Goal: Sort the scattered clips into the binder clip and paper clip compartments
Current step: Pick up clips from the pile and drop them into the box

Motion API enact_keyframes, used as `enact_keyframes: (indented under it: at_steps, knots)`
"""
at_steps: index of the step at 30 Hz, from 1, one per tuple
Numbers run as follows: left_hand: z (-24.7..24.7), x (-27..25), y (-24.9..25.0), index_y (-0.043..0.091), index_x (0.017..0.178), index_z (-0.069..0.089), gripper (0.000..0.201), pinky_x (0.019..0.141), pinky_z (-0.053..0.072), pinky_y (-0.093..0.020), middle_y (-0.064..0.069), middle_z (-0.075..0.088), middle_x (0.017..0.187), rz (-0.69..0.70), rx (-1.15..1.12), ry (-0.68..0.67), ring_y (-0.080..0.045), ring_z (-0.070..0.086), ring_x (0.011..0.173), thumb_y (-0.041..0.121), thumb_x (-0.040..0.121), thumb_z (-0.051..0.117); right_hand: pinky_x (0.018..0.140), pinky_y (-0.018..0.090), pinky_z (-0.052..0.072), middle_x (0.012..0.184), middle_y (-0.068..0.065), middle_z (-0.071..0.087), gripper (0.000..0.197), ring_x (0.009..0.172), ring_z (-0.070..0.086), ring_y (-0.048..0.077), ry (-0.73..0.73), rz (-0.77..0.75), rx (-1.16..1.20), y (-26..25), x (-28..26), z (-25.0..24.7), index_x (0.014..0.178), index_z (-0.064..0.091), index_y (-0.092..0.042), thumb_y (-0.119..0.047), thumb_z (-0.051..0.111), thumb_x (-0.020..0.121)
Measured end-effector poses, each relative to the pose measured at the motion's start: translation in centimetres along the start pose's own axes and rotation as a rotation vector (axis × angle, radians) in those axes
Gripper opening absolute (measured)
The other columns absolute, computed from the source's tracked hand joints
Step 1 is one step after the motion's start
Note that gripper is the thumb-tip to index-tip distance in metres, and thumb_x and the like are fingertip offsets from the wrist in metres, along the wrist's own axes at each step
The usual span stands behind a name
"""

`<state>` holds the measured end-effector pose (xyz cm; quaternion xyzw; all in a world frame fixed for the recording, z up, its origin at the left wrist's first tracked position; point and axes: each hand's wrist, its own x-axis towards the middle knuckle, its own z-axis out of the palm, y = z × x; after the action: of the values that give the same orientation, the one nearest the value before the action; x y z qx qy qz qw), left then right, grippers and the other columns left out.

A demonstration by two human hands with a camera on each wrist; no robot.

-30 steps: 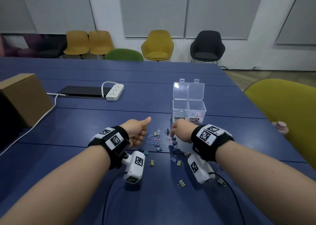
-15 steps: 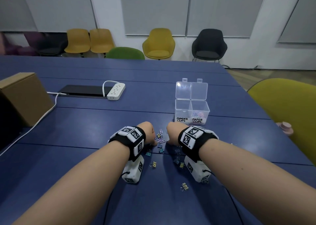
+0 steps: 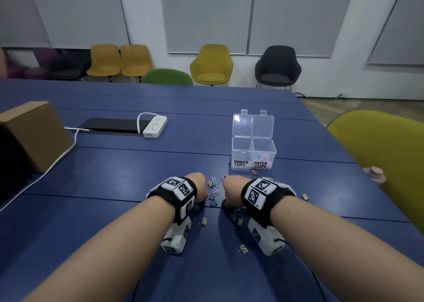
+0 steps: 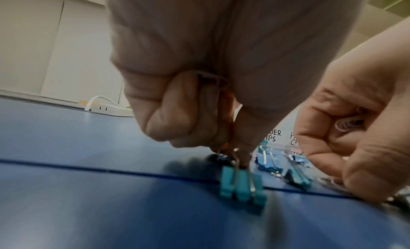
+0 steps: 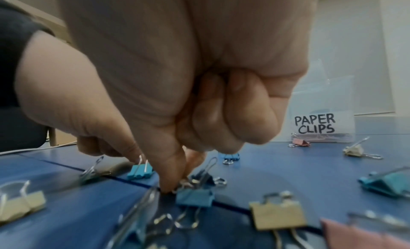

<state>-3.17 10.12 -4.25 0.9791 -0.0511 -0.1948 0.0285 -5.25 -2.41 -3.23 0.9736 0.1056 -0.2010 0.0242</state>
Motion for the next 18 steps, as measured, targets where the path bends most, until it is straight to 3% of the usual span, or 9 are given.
enact_keyframes:
  at_steps: [2, 4, 6, 8, 9, 13, 15, 17, 18]
  knots:
    - [-0.3, -0.6, -0.3, 0.008, 0.064, 0.047, 0.033, 0.063, 0.039, -0.029, -0.004, 0.043, 0.063, -0.008, -0.084, -0.022, -0.027, 0.046, 0.076, 0.022, 0.093, 0.053, 0.065, 0.030, 0.043, 0.071, 0.006, 0.050, 0.028, 0.077, 0.053, 0.029, 0.002, 0.003, 0.022, 0.1, -0.4, 0.2, 0.071, 0.044, -0.009, -0.025, 0.062, 0.087]
    - [-0.8, -1.1, -1.0, 0.008, 0.076, 0.056, 0.023, 0.059, 0.041, -0.026, -0.004, 0.049, 0.067, -0.034, -0.340, -0.014, -0.026, 0.048, 0.071, 0.025, 0.092, 0.054, 0.066, 0.030, 0.044, 0.078, 0.008, 0.052, 0.024, 0.078, 0.052, 0.029, 0.017, -0.006, 0.032, 0.1, -0.7, 0.2, 0.079, 0.046, -0.008, -0.024, 0.061, 0.088]
    - [-1.1, -1.4, -1.7, 0.011, 0.073, 0.049, 0.023, 0.045, 0.036, -0.021, -0.003, 0.044, 0.062, -0.068, -0.881, -0.038, -0.019, 0.044, 0.052, 0.020, 0.094, 0.053, 0.065, 0.030, 0.043, 0.069, 0.006, 0.048, 0.032, 0.077, 0.053, 0.029, 0.029, -0.011, 0.037, 0.1, -0.6, 0.4, 0.068, 0.042, -0.010, -0.024, 0.063, 0.087]
    - [-1.5, -1.7, -2.2, 0.013, 0.069, 0.039, 0.027, 0.032, 0.019, -0.014, -0.002, 0.034, 0.060, -0.118, -1.468, -0.111, -0.010, 0.030, 0.037, 0.011, 0.095, 0.046, 0.064, 0.029, 0.042, 0.061, 0.003, 0.041, 0.042, 0.075, 0.052, 0.029, 0.038, -0.015, 0.030, 0.2, -0.4, 0.4, 0.059, 0.035, -0.012, -0.026, 0.064, 0.086]
    - [-1.7, -1.9, -2.5, 0.012, 0.070, 0.038, 0.025, 0.030, 0.016, -0.013, -0.003, 0.034, 0.062, -0.140, -1.651, -0.147, -0.008, 0.028, 0.033, 0.009, 0.094, 0.043, 0.064, 0.029, 0.042, 0.060, 0.003, 0.040, 0.043, 0.075, 0.051, 0.028, 0.034, -0.015, 0.022, 0.2, -0.4, 0.4, 0.059, 0.034, -0.012, -0.027, 0.064, 0.087]
    - [-1.7, -2.6, -3.3, 0.007, 0.078, 0.043, 0.016, 0.031, 0.031, -0.014, -0.008, 0.048, 0.071, -0.163, -1.850, -0.228, -0.010, 0.044, 0.037, 0.009, 0.094, 0.042, 0.065, 0.031, 0.043, 0.060, 0.004, 0.041, 0.042, 0.074, 0.049, 0.027, 0.002, -0.036, 0.055, 0.4, -0.6, 0.1, 0.057, 0.038, -0.010, -0.026, 0.064, 0.086]
    - [-1.4, -3.1, -3.4, 0.005, 0.079, 0.047, 0.016, 0.034, 0.039, -0.013, -0.007, 0.052, 0.071, -0.148, -1.864, -0.266, -0.009, 0.051, 0.040, 0.008, 0.095, 0.046, 0.064, 0.032, 0.045, 0.062, 0.006, 0.049, 0.034, 0.071, 0.051, 0.025, 0.020, -0.072, 0.147, 1.3, -1.0, -0.2, 0.062, 0.054, -0.004, -0.026, 0.064, 0.085]
    - [-1.0, -3.4, -3.4, 0.004, 0.079, 0.051, 0.016, 0.038, 0.044, -0.012, -0.006, 0.055, 0.070, -0.134, -1.863, -0.284, -0.009, 0.055, 0.041, 0.006, 0.095, 0.050, 0.055, 0.028, 0.044, 0.064, 0.005, 0.053, 0.022, 0.059, 0.049, 0.020, 0.042, -0.073, 0.370, 2.9, -1.8, -0.7, 0.076, 0.064, -0.005, -0.025, 0.063, 0.086]
    - [-0.9, -3.5, -3.4, 0.004, 0.078, 0.054, 0.016, 0.039, 0.047, -0.013, -0.006, 0.057, 0.068, -0.132, -1.862, -0.281, -0.009, 0.056, 0.041, 0.004, 0.094, 0.051, 0.048, 0.024, 0.039, 0.060, 0.003, 0.049, 0.017, 0.051, 0.043, 0.017, 0.035, -0.059, 0.572, 3.8, -2.2, -0.8, 0.077, 0.062, -0.009, -0.023, 0.060, 0.087]
